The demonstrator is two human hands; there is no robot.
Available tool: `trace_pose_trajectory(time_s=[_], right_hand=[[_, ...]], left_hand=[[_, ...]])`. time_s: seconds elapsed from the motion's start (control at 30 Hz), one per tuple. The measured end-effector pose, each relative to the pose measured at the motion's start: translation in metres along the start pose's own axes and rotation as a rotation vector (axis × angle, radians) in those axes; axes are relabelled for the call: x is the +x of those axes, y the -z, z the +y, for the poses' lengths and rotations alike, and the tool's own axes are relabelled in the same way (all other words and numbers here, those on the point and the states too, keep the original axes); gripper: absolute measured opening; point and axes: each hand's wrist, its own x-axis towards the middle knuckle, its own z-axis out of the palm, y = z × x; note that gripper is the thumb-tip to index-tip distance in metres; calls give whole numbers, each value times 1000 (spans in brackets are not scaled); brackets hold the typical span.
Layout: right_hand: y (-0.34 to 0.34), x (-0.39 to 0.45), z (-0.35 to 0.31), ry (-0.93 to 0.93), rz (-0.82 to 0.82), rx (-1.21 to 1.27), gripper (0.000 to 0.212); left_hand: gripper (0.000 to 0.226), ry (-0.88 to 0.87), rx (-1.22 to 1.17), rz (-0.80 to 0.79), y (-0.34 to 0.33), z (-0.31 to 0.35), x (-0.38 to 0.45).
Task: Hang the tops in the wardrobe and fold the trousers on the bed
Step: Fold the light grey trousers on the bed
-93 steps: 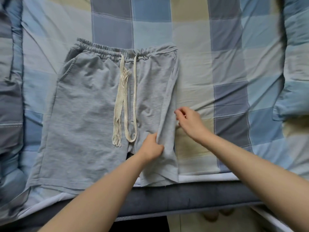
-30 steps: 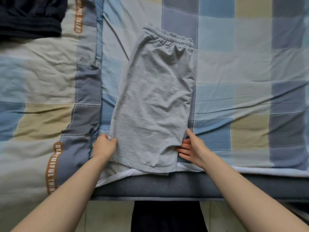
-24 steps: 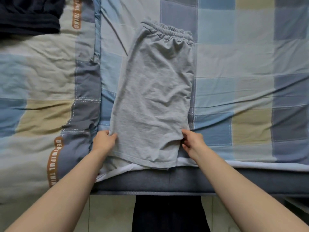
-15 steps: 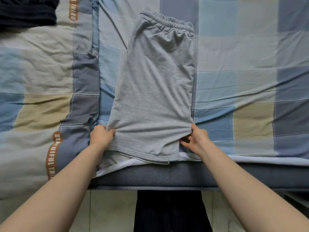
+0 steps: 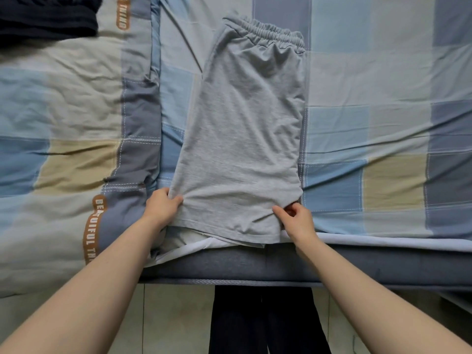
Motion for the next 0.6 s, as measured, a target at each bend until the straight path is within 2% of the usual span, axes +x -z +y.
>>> trace_pose_trajectory(time_s=[0.03, 0.1, 0.17, 0.27, 0.37, 0.47, 0.6], right_hand=[[2, -5, 2, 61, 29, 19, 20], [3, -17, 13, 133, 21, 24, 35], [-3, -27, 25, 97, -35, 17, 37], [-12, -26, 26, -65, -172, 148, 29], [-20, -21, 16, -102, -265, 252, 15], [-10, -27, 17, -22, -167, 277, 6], [36, -43, 36, 114, 79, 259, 17]], left_hand=[[29, -8, 14, -4, 0, -1, 0], [31, -24, 57, -6, 1, -2, 1], [33, -19, 82, 0, 1, -3, 2], [34, 11, 75, 23, -1, -3, 1], [37, 31, 10, 37, -1, -3, -3], [40, 4, -120, 25, 1, -2, -14], [36, 29, -457, -257, -7, -10, -41]])
